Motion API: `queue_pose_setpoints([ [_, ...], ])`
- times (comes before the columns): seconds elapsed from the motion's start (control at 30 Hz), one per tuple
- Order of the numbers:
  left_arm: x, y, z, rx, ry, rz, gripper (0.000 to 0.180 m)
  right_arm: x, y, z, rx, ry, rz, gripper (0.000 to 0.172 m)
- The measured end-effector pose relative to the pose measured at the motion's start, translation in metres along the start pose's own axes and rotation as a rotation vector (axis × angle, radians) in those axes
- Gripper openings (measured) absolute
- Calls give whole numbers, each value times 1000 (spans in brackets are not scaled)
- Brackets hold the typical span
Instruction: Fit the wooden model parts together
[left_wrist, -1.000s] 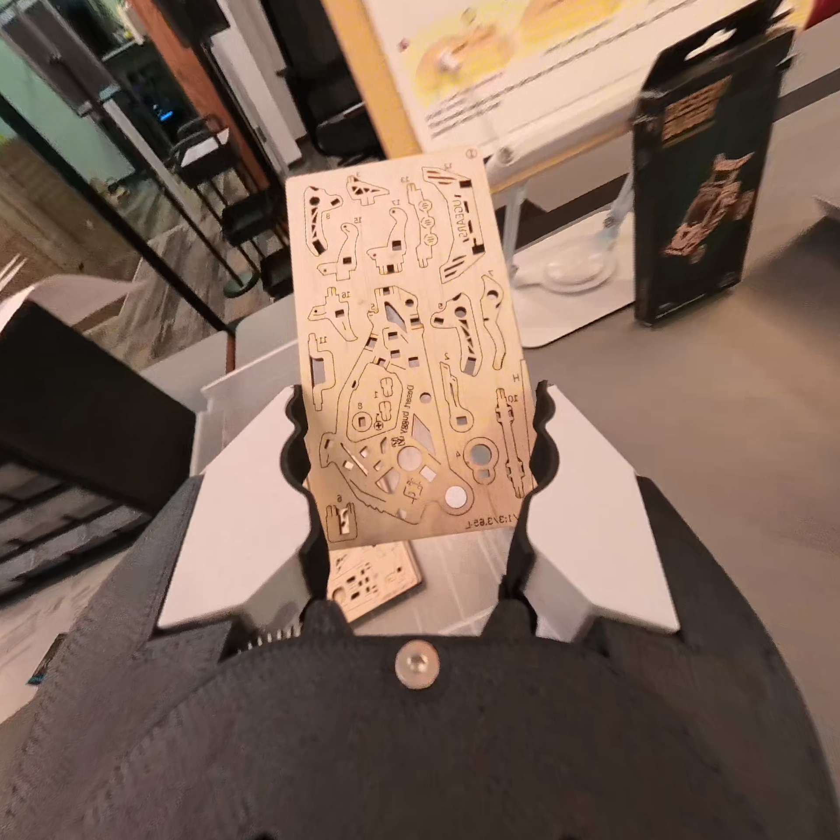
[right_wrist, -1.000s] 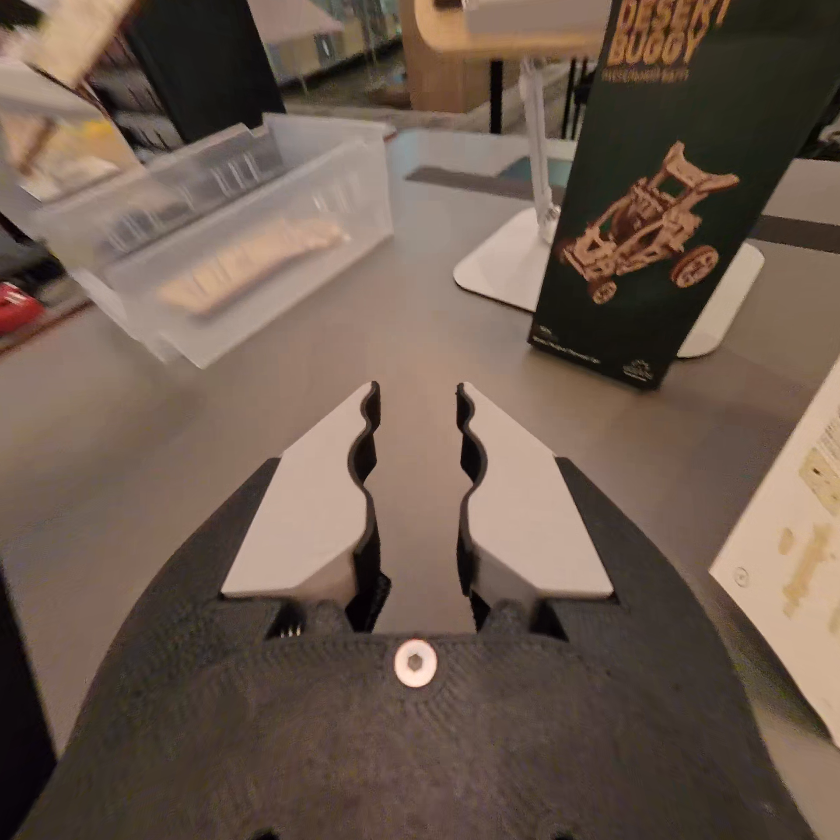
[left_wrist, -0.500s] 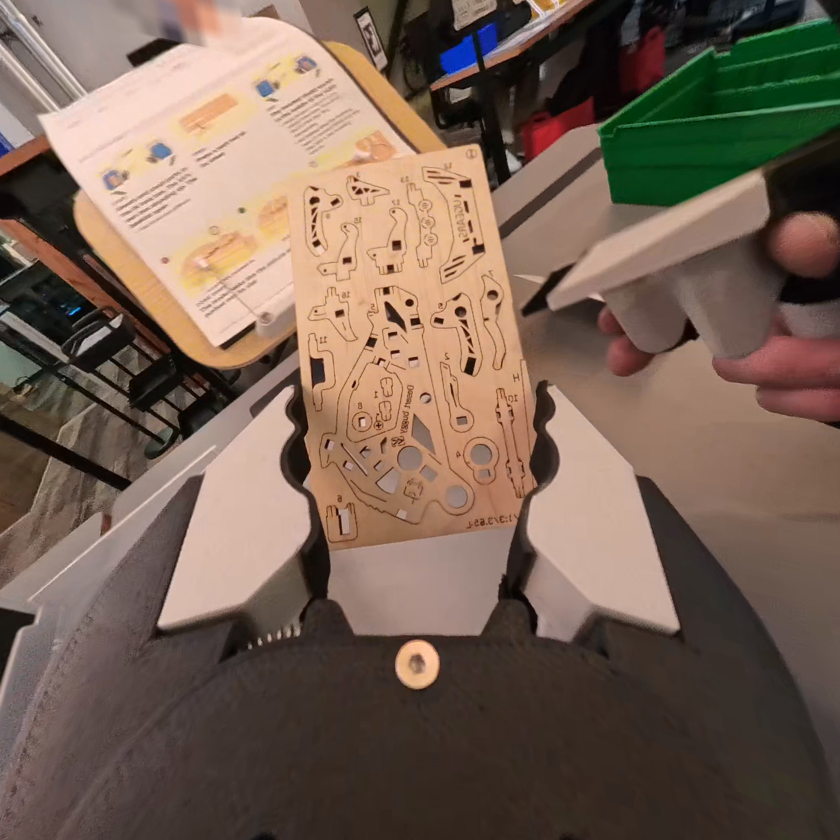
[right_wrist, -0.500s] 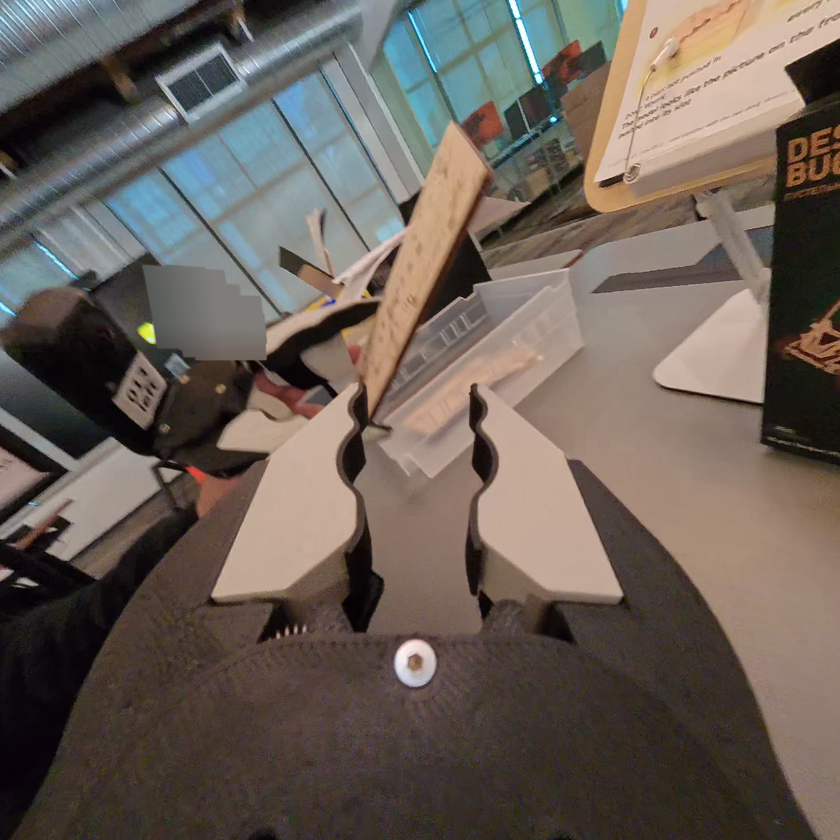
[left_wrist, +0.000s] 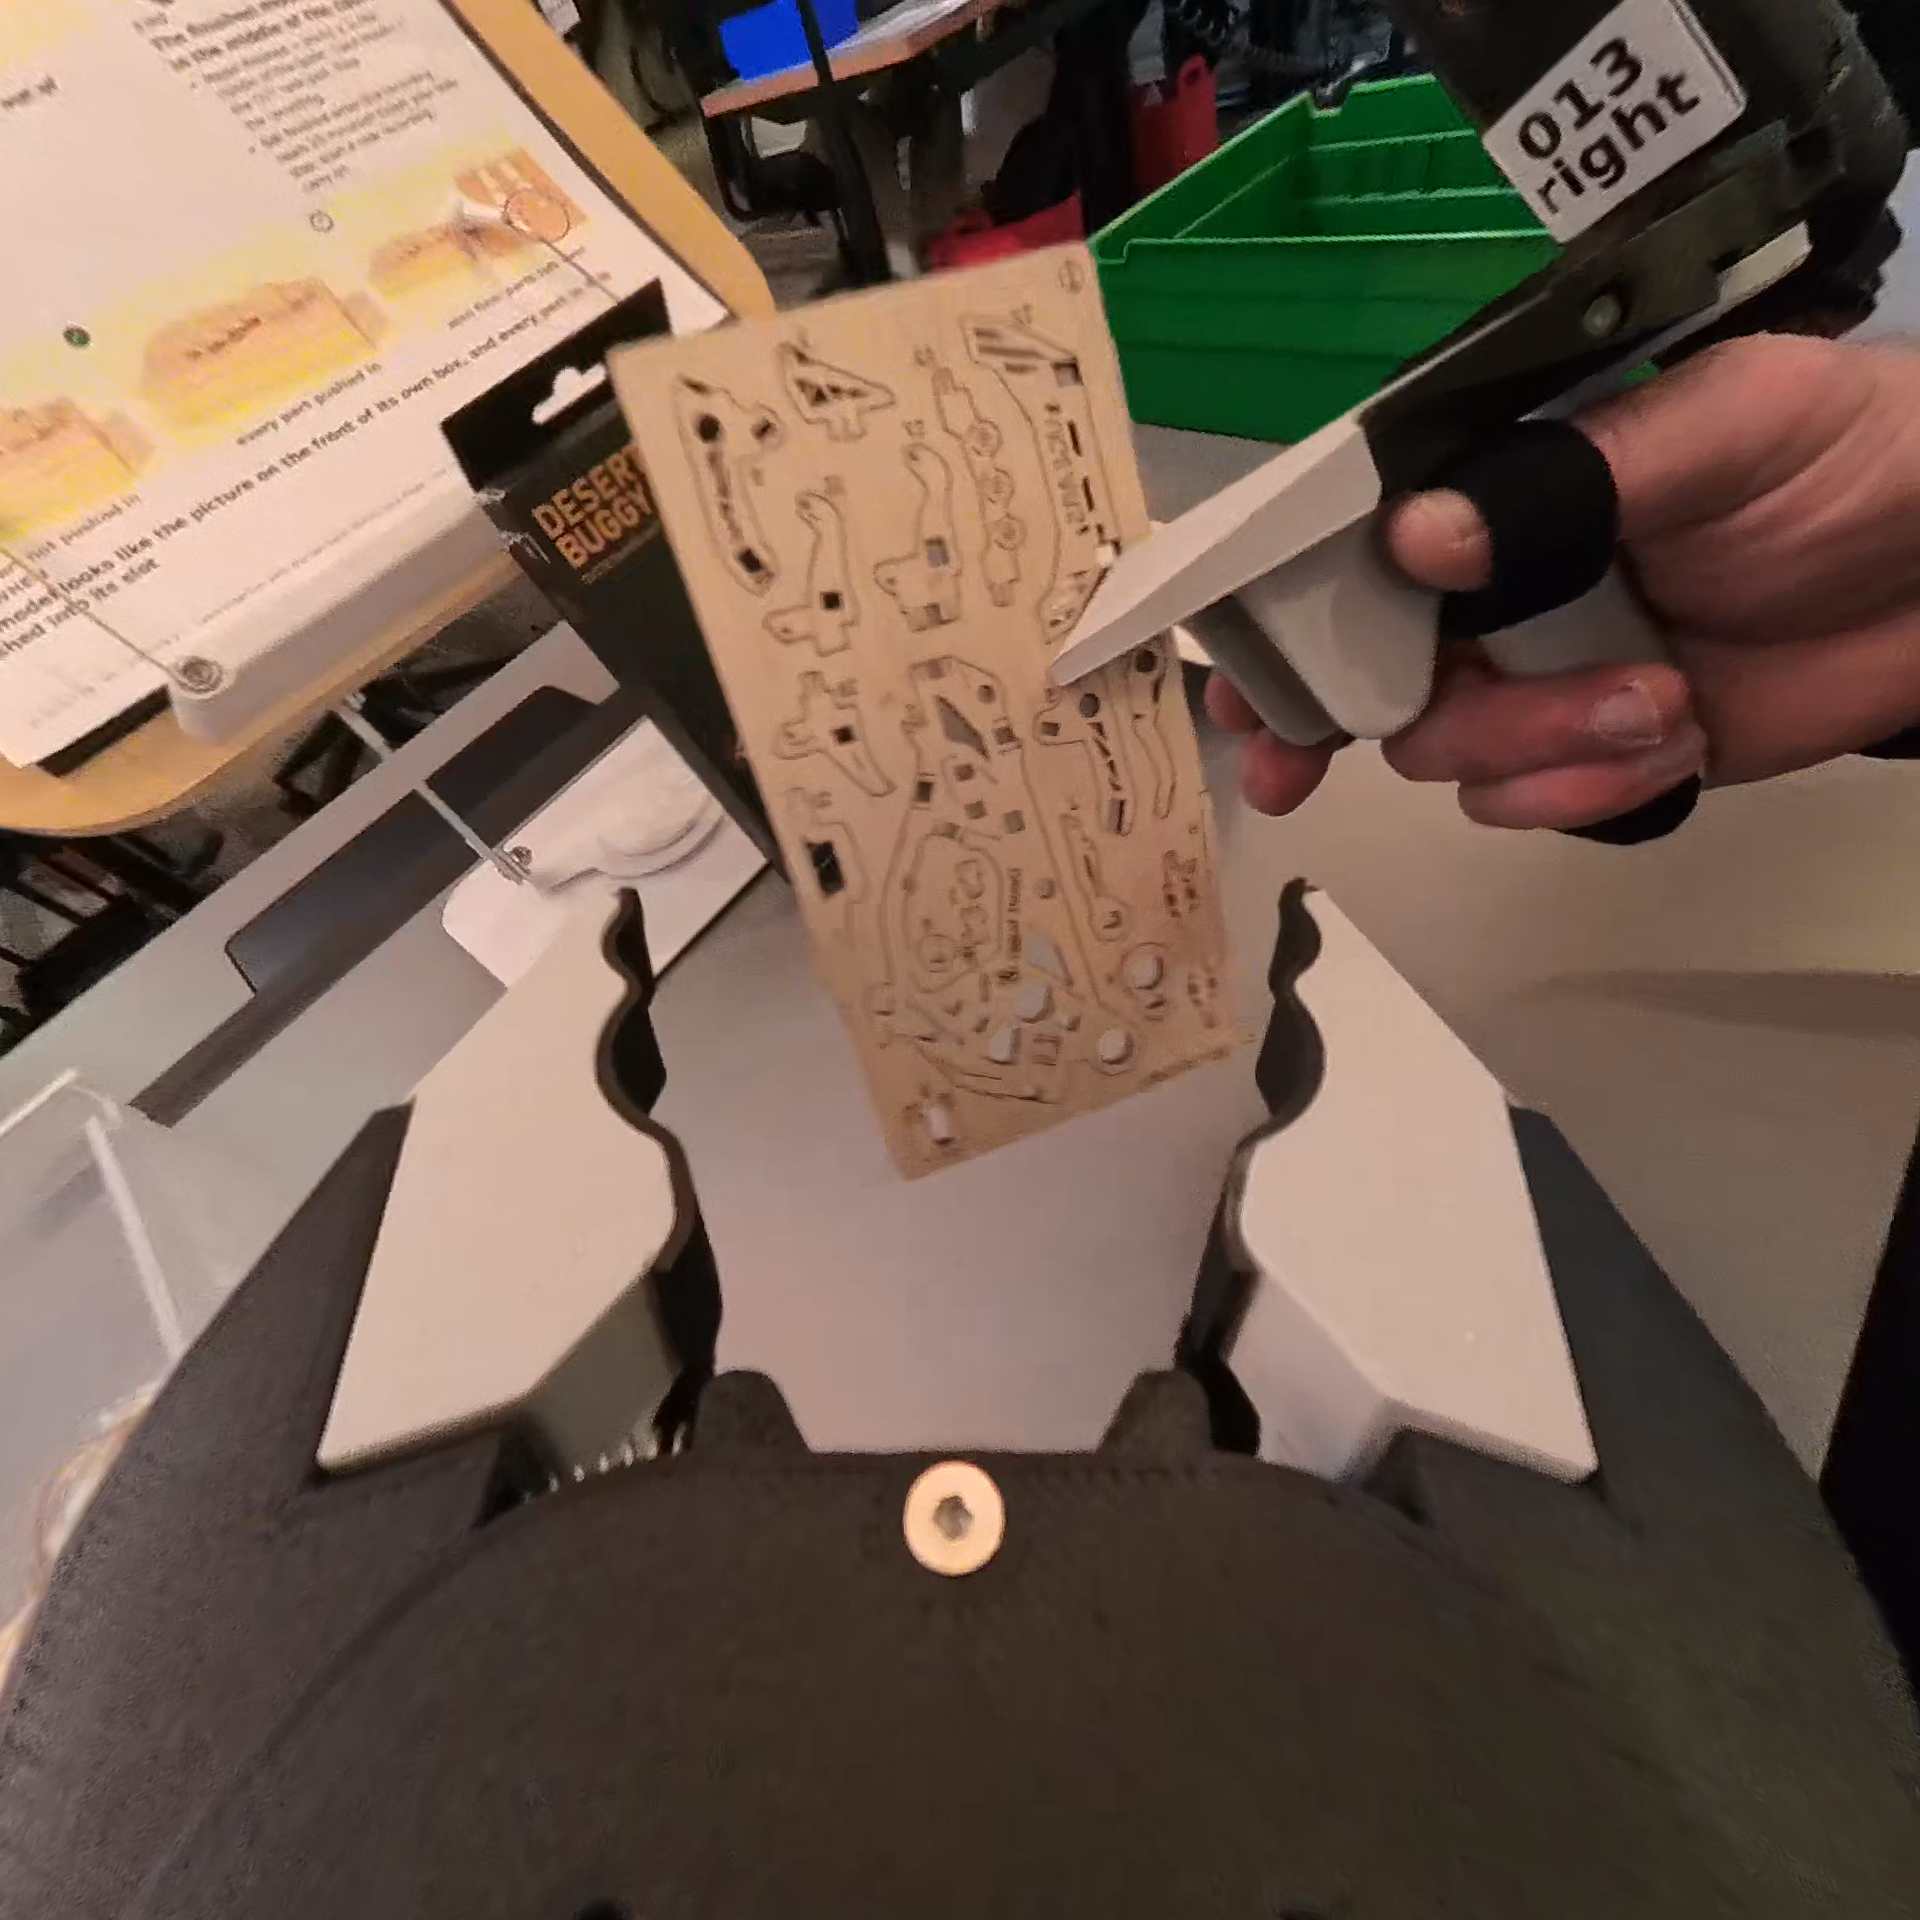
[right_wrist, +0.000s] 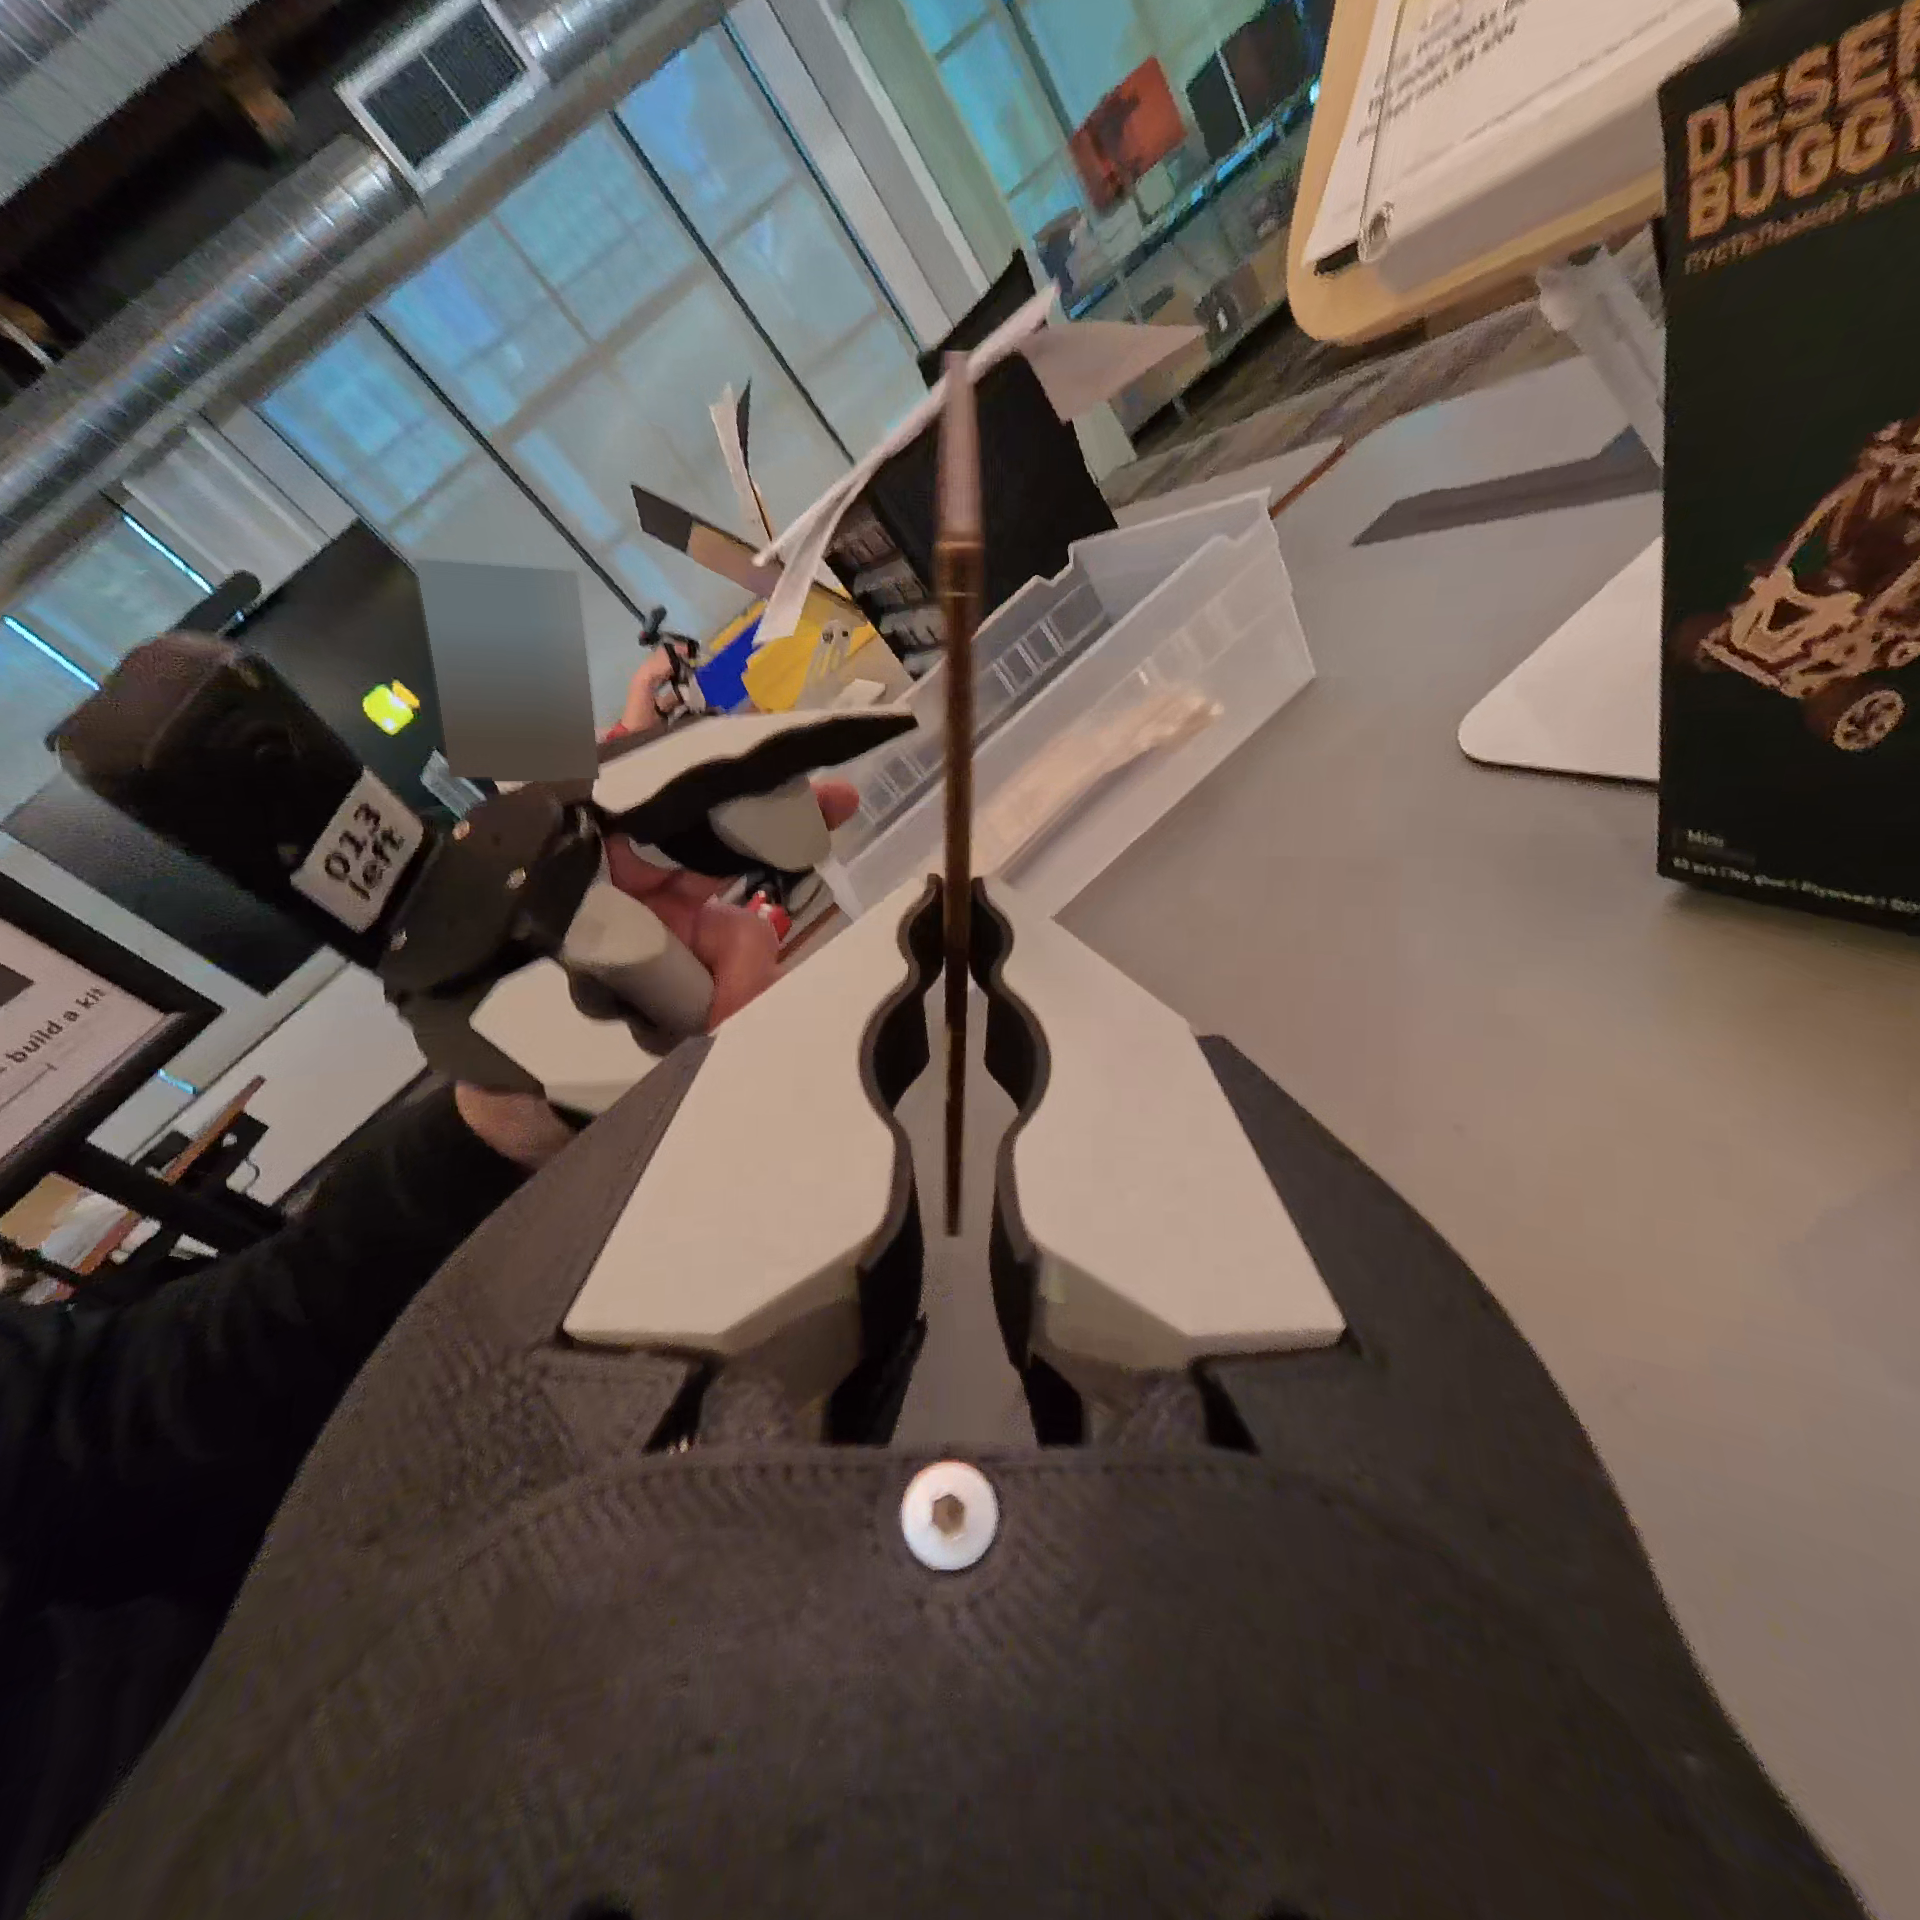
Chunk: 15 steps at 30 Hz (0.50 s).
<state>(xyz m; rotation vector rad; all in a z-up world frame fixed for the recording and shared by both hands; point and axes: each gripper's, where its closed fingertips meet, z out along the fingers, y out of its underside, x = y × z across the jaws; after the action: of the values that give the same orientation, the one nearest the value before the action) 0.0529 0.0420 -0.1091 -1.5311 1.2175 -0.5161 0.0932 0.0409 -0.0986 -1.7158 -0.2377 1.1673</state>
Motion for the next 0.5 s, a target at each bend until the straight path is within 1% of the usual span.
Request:
queue_pose_setpoints([
  [0.07, -8, 3, -3, 2, 28, -47, 110, -1, 7, -2, -54, -41, 10, 1],
  [0.17, -3, 13, 0, -31, 193, -180, 96, -8, 14, -4, -115, -118, 48, 1],
  [0.27, 14, 19, 4, -37, 379, -303, 78, -19, 22, -6, -173, -212, 84, 1],
  [0.4, 44, 13, -2, 27, 646, -457, 41, -29, 30, -8, -216, -291, 105, 1],
  [0.47, 54, 12, -4, 41, 718, -497, 14, -28, 32, -6, -222, -285, 97, 1],
  [0.5, 56, 12, -3, 47, 732, -531, 7, -26, 31, -6, -218, -275, 93, 2],
])
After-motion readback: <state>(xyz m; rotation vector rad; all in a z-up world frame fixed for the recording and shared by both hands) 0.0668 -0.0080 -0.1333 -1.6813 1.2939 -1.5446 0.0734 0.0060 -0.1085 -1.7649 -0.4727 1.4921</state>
